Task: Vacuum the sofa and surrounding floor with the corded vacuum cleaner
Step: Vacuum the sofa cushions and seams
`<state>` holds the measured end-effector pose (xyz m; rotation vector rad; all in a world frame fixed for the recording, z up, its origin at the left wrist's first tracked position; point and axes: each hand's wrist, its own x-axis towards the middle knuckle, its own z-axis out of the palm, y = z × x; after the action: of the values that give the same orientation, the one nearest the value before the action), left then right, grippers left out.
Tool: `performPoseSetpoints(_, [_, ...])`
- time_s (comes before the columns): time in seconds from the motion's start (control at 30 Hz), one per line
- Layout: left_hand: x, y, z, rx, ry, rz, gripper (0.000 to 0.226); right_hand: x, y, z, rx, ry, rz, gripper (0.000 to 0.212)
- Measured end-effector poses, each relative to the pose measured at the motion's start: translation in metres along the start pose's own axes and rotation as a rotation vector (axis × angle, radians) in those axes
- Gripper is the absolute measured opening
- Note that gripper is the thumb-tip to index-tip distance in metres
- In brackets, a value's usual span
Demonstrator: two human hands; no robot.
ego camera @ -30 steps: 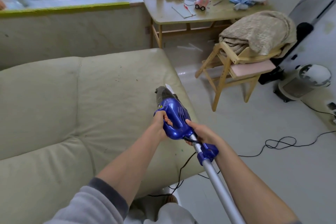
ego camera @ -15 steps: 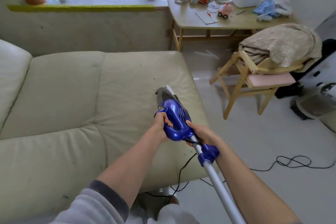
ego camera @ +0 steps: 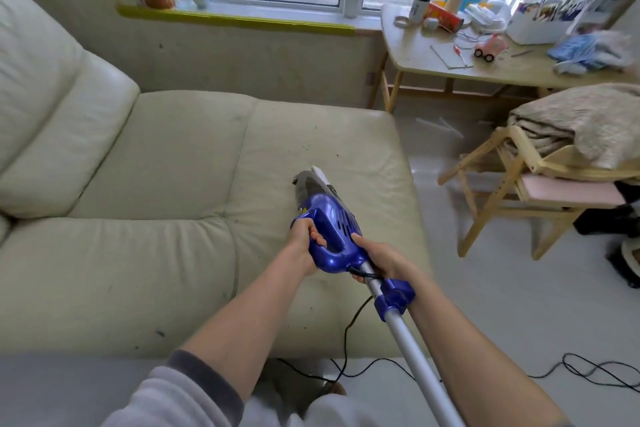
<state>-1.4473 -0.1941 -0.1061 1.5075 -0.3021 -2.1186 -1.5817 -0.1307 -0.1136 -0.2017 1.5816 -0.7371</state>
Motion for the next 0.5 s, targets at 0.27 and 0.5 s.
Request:
performPoseSetpoints(0.27, [-0.009,0.013,-0.041,-0.097,0.042,0.034,0.027,-0.002,-0.003,0.040,-0.122,-0.039,-0.009,0.034])
performPoseSetpoints(0.5, [-0.017,0.025,-0.074,-0.209,0.095,0.061,0.026,0.005,-0.004,0.078,-0.212,-0.083,-0.025,0.033])
